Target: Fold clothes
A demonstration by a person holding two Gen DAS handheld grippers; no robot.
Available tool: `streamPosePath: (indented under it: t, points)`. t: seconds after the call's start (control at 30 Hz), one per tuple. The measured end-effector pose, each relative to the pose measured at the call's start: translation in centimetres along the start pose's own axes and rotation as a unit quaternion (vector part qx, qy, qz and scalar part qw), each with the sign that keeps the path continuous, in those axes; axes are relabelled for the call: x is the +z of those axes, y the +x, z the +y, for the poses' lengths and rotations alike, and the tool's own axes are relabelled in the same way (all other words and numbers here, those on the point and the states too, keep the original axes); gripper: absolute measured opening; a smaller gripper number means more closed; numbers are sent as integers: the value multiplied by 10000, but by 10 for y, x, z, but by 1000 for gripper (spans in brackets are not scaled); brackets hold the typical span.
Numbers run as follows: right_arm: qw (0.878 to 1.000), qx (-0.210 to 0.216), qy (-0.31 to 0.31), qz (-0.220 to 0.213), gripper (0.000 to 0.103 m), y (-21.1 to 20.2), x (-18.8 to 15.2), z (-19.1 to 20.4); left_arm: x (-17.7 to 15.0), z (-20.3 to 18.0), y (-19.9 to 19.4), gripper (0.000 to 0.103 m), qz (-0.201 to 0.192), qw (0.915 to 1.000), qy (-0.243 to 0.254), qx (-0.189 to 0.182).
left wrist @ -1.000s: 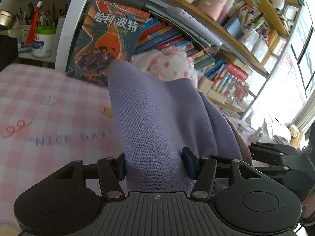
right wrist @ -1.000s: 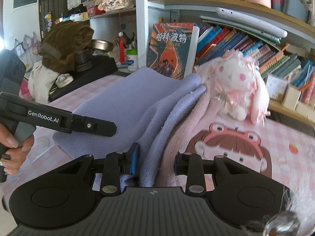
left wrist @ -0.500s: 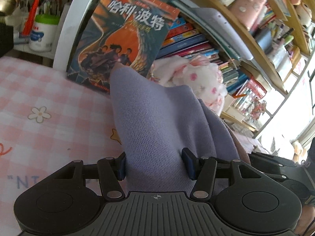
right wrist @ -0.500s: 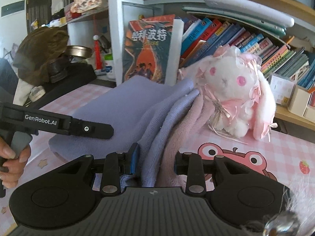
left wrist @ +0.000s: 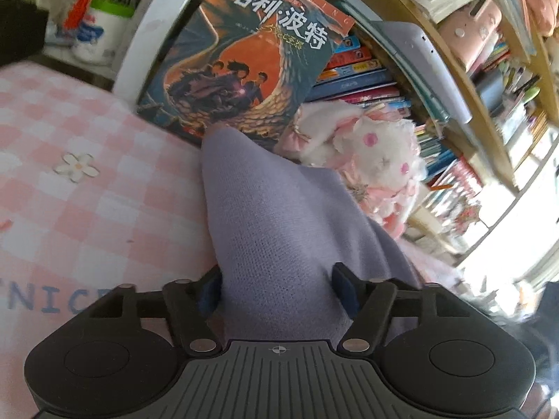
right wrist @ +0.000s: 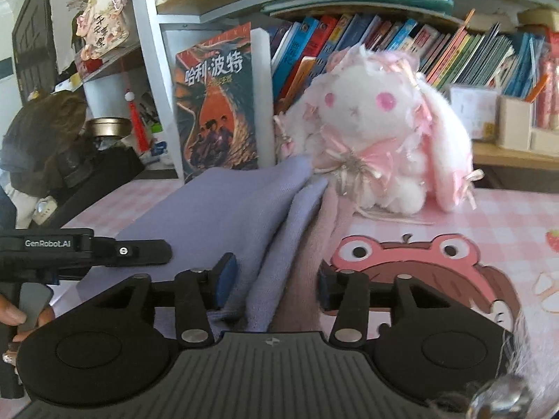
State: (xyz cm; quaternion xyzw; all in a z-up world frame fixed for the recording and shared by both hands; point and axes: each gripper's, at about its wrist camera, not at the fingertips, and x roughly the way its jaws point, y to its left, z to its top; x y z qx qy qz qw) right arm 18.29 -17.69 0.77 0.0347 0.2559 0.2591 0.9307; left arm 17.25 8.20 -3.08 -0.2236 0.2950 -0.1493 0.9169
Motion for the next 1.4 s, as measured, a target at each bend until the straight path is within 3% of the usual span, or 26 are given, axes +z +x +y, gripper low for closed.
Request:
streamPosePath:
  t: [0.27,0.6,0.73,0.93,1.03,1.27,1.4]
  points:
    - [9986,-242,-159,-449,63,-43,-11,9,-20,-34,-37,81,-291,9934,982,513]
    - [9943,-547,-658,-643,65,-95,-55,53,-78,-79,-81,82,-515,9716,2055,1054]
    - [9932,-607,-738,-672,65,-108,-69,69,-98,-87,-96,82,-510,9676,2177,1172]
    - [9905,-832,-821,-719,67,-126,-88,89,-108,-85,-119,83,-691,9697,1983,1244]
    - [9890,-965,-831,-751,69,-133,-95,94,-114,-89,-127,85,-779,9655,2085,1348]
    - [9852,-1239,-756,-910,82,-147,-103,100,-124,-101,-137,92,-1039,9520,2367,1640]
    - [9847,-1355,-637,-886,88,-147,-103,97,-122,-100,-135,94,-964,9532,2338,1658]
